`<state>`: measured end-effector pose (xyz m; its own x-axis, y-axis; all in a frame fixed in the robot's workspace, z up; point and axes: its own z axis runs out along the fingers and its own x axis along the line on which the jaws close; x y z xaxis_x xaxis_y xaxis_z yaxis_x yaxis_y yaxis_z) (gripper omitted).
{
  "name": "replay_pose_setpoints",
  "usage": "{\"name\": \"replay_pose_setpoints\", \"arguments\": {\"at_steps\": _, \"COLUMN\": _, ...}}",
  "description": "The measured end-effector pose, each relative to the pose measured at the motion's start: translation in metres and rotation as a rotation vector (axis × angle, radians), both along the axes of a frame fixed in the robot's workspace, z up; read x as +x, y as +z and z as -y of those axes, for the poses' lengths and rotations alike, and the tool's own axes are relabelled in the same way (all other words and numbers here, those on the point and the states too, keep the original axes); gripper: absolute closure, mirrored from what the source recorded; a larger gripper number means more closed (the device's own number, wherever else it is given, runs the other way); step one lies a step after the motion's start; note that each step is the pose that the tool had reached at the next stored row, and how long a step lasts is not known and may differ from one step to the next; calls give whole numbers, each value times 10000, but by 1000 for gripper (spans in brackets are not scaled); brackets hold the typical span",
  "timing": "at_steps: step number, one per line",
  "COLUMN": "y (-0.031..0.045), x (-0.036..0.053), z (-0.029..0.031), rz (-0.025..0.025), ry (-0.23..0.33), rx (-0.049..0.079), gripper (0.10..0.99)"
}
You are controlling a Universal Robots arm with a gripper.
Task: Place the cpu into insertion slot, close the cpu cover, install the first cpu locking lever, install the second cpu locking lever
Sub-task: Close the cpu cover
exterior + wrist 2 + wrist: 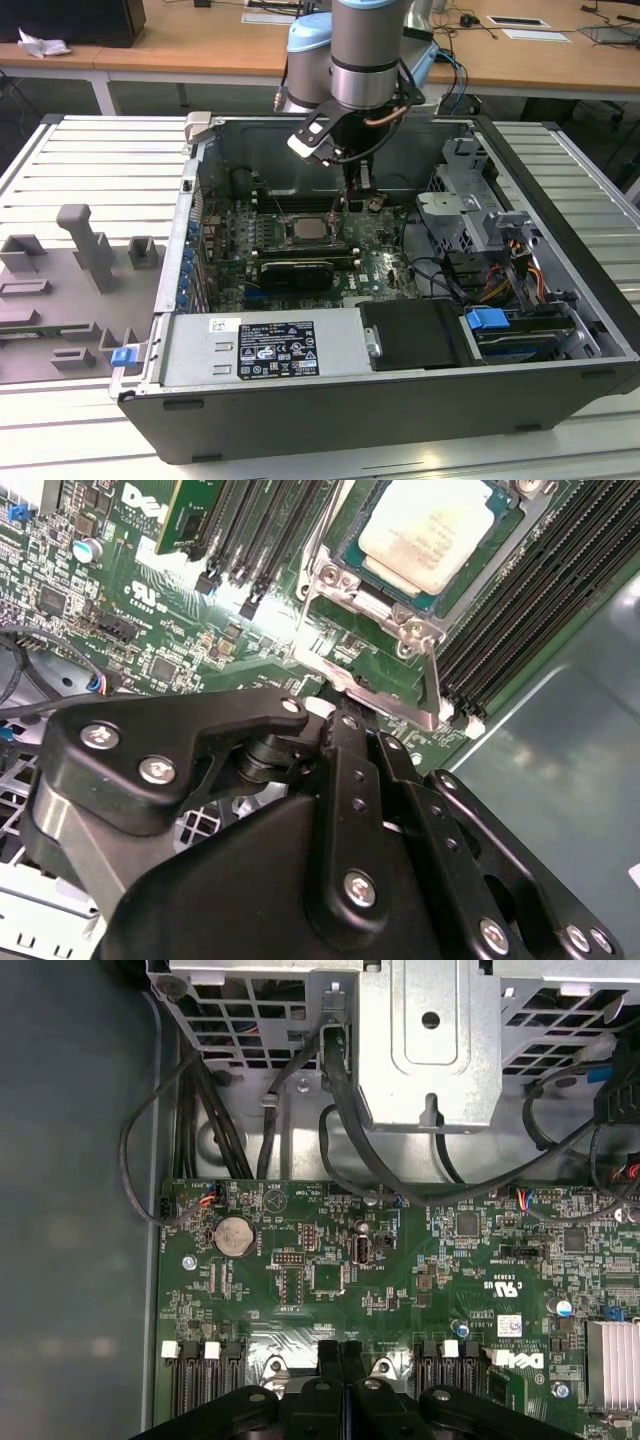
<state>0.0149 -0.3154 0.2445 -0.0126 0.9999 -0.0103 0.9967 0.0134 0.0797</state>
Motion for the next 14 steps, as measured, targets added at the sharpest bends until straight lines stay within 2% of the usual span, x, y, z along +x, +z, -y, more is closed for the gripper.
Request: {"name": "replay_pose_setpoints", "arguments": {"at_steps": 14, "y": 0, "x": -72, "z": 0, "rz": 0, "ry": 0, "rx": 0, "gripper": 980}}
